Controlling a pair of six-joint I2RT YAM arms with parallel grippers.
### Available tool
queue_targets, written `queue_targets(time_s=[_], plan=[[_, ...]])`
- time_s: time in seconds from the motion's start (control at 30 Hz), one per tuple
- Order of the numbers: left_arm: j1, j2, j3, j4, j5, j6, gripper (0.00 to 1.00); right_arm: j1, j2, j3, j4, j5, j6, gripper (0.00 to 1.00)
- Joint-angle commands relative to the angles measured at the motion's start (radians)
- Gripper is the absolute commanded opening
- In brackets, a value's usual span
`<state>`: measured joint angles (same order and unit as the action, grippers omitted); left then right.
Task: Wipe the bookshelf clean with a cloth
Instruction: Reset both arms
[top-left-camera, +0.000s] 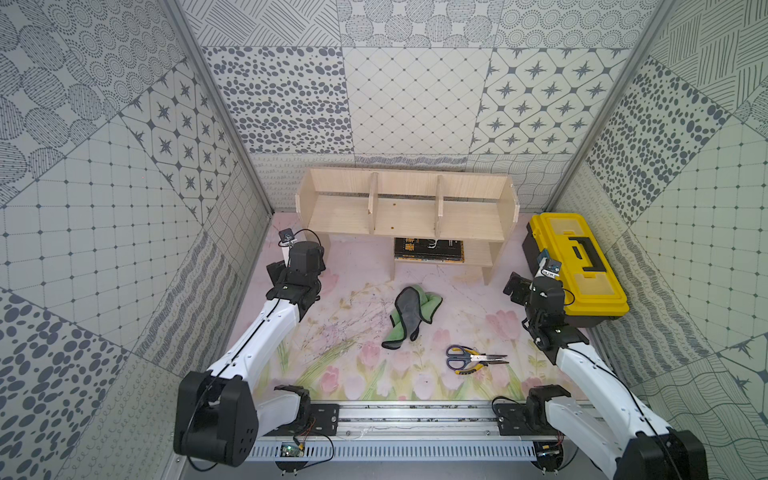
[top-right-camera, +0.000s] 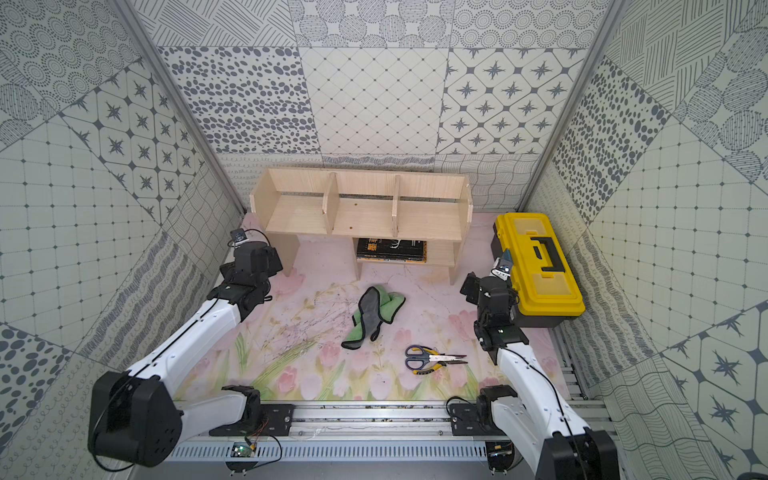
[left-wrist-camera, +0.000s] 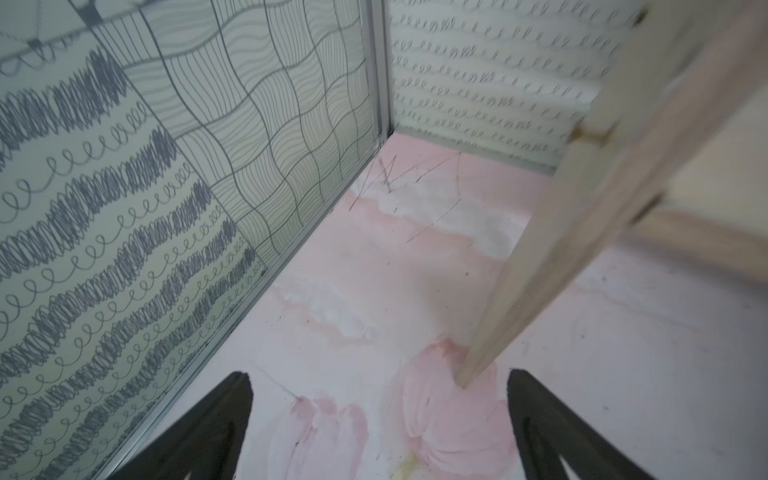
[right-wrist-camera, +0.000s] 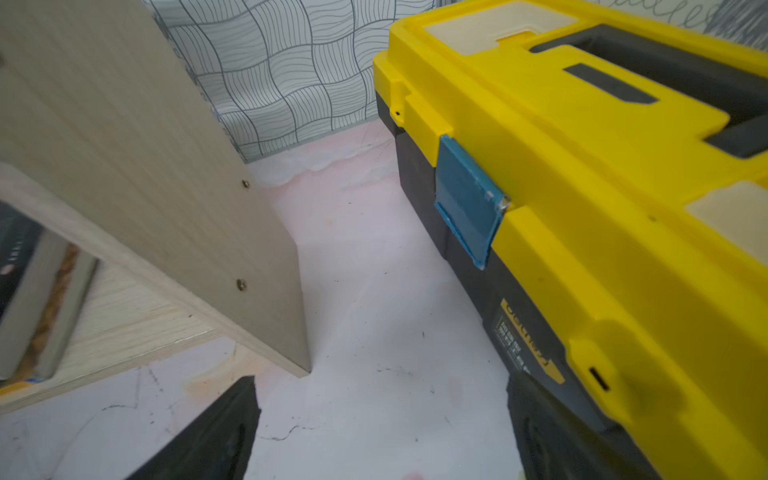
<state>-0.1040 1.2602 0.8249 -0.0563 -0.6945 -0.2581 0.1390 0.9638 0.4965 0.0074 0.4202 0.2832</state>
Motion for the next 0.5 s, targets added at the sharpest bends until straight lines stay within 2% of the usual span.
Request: queue_targets(time_s=[0.0, 0.03, 0.13, 0.23, 0.33, 0.4, 0.43, 0.47], plan=[[0.051, 0.115, -0.152, 0.288, -0.035, -0.019, 1.0, -0.002, 0.085, 0.011, 0.138, 0.093, -0.113, 0.97], [0.055, 0.119, -0.19, 0.316, -0.022, -0.035, 1.0, -0.006, 0.088, -0.022, 0.195, 0.077, -0.111, 0.97], [0.057, 0.152, -0.295, 0.492, -0.009, 0.018, 1.0, -0.01, 0.127, -0.073, 0.303, 0.067, -0.122, 0.97], [0.06, 0.185, -0.282, 0.483, 0.097, 0.026, 0.99, -0.026, 0.205, -0.095, 0.381, 0.045, -0.138, 0.97], [0.063, 0.202, -0.294, 0.527, 0.172, -0.01, 1.0, -0.047, 0.292, -0.131, 0.53, -0.023, -0.138, 0.97], [0.065, 0.207, -0.352, 0.652, 0.184, -0.019, 0.99, -0.05, 0.322, -0.113, 0.546, -0.097, -0.177, 0.97], [0.064, 0.209, -0.372, 0.693, 0.185, -0.016, 1.0, -0.052, 0.343, -0.124, 0.614, -0.117, -0.192, 0.97], [0.065, 0.206, -0.371, 0.682, 0.195, -0.02, 1.0, -0.059, 0.362, -0.131, 0.665, -0.144, -0.196, 0.97]])
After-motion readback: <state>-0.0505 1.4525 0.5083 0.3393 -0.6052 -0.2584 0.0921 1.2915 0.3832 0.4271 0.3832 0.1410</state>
